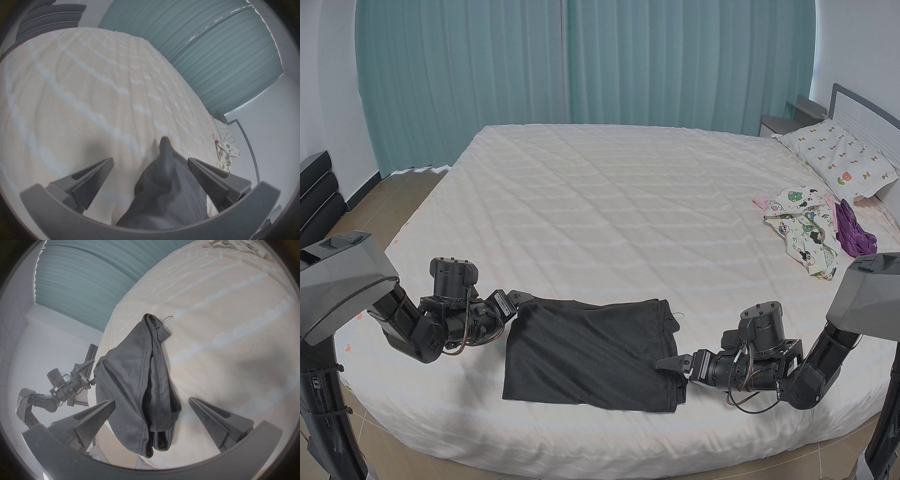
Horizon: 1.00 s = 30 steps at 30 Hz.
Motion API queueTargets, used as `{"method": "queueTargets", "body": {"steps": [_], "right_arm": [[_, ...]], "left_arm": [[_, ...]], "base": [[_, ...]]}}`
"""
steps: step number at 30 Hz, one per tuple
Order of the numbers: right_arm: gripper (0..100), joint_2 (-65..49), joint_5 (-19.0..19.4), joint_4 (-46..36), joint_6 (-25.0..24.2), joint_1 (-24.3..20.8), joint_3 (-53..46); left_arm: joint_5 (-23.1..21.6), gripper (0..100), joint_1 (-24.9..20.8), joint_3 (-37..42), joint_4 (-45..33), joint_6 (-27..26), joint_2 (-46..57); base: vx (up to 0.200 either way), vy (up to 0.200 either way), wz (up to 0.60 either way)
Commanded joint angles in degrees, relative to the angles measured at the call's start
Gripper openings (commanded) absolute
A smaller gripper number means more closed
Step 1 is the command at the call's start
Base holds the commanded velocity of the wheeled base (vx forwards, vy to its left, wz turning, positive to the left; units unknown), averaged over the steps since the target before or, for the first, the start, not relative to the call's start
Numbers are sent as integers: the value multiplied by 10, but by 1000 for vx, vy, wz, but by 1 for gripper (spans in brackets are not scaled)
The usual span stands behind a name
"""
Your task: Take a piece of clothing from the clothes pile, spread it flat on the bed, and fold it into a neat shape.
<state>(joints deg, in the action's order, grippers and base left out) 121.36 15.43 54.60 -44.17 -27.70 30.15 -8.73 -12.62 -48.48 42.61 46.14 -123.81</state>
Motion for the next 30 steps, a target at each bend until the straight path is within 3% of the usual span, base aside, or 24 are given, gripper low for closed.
{"method": "queueTargets", "body": {"steps": [1,2,3,8,13,17,29,30], "right_arm": [[100,-2,0,2,-8,11,7],[100,-2,0,2,-8,11,7],[100,-2,0,2,-11,11,8],[100,-3,0,2,-12,11,9],[100,-2,0,2,-12,11,10],[100,-2,0,2,-13,12,10],[100,-2,0,2,-13,12,11],[100,-3,0,2,-13,12,11]], "left_arm": [[-49,100,17,106,45,-1,72],[-49,100,17,106,45,-1,72],[-84,100,19,167,100,-4,87],[-100,100,16,249,204,-21,77],[-132,100,11,298,257,-43,54],[-151,100,0,324,290,-48,43],[-150,100,-18,340,356,-80,-27],[-150,0,-18,342,358,-80,-28]], "base": [[0,0,0],[0,0,0],[0,0,0],[0,0,0],[0,0,0],[0,0,0],[0,0,0],[0,0,0]]}}
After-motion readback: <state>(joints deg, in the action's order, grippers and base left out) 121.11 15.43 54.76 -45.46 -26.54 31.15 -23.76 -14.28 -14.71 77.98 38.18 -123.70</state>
